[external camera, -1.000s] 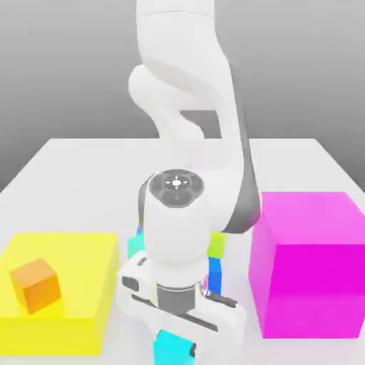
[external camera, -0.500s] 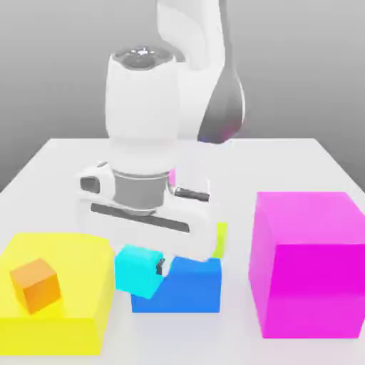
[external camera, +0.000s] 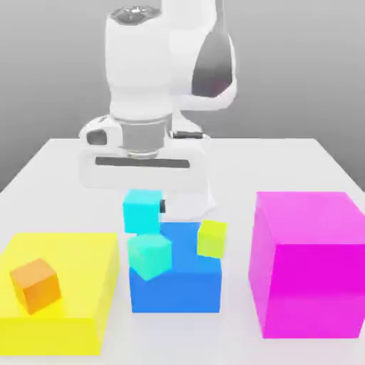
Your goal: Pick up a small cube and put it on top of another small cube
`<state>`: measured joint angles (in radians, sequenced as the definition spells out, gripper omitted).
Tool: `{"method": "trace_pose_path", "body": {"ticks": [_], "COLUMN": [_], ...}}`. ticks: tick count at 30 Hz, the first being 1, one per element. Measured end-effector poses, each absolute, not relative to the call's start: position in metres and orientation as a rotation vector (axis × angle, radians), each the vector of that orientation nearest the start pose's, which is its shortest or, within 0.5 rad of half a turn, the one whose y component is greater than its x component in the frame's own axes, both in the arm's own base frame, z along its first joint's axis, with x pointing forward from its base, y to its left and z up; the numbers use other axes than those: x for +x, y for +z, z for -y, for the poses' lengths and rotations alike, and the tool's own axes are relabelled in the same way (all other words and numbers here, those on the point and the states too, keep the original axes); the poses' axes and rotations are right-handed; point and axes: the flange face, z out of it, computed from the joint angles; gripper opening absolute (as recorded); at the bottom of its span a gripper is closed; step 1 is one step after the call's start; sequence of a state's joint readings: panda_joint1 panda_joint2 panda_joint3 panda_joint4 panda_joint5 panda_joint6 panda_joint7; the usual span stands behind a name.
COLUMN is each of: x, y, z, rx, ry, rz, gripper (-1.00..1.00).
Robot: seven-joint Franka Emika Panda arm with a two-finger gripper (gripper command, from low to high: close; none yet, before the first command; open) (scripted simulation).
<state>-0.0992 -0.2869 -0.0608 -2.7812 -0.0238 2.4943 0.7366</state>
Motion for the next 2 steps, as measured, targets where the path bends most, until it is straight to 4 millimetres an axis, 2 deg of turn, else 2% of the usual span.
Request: {"method": "trace_pose_path", "body": {"ticks": [2], "x": [0.3706], "y": [0.2957], "z": [0.0580], "rx": [-2.843], "ry": [0.002], "rz": [-1.330], "gripper": [1.00]}}
